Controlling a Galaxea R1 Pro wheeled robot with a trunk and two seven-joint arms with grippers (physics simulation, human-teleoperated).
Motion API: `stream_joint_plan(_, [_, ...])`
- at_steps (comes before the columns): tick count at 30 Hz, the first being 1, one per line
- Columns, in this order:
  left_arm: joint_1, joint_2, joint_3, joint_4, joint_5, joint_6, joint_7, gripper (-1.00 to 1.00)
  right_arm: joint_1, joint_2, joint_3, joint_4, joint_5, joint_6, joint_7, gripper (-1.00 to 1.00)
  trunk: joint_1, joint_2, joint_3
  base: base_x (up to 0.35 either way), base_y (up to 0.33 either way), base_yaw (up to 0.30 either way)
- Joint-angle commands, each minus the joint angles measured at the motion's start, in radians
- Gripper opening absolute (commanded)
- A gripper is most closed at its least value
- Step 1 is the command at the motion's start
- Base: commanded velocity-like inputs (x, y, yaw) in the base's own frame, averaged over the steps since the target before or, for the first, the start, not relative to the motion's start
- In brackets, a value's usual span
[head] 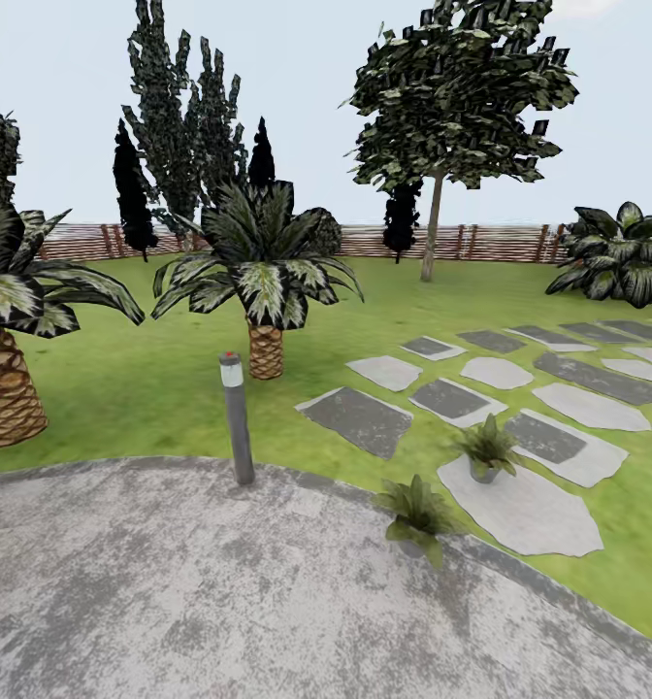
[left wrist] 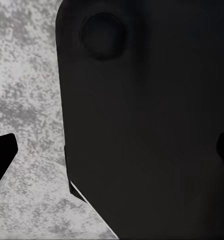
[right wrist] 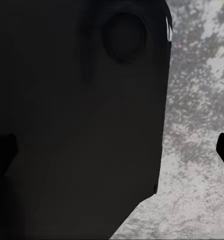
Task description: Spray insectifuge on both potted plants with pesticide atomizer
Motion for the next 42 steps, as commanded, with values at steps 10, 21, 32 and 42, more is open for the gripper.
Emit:
stream_joint_plan(10, [-0.001,0.006,0.001,-0.013,0.001,-0.005,-0.001,1.0,-0.018,0.041,-0.004,-0.052,0.001,-0.01,-0.002,1.0,0.0,0.0,0.0,-0.005,-0.089,0.001])
stream_joint_plan(21, [-0.012,0.045,0.005,-0.07,0.009,-0.005,0.01,1.0,-0.02,0.036,-0.003,-0.114,0.005,-0.023,-0.006,1.0,0.0,0.0,0.0,-0.047,-0.105,0.227])
stream_joint_plan(32, [-0.04,0.066,0.007,-0.381,0.011,-0.005,0.008,1.0,-0.021,0.035,-0.004,-0.406,0.004,-0.292,-0.006,1.0,0.0,0.0,-0.003,-0.001,-0.001,0.272])
stream_joint_plan(42, [-0.161,0.073,0.057,-0.409,0.045,-0.105,0.013,1.0,-0.034,-0.023,-0.006,-0.507,0.004,-0.317,-0.006,1.0,0.0,0.0,-0.009,0.0,0.0,0.272])
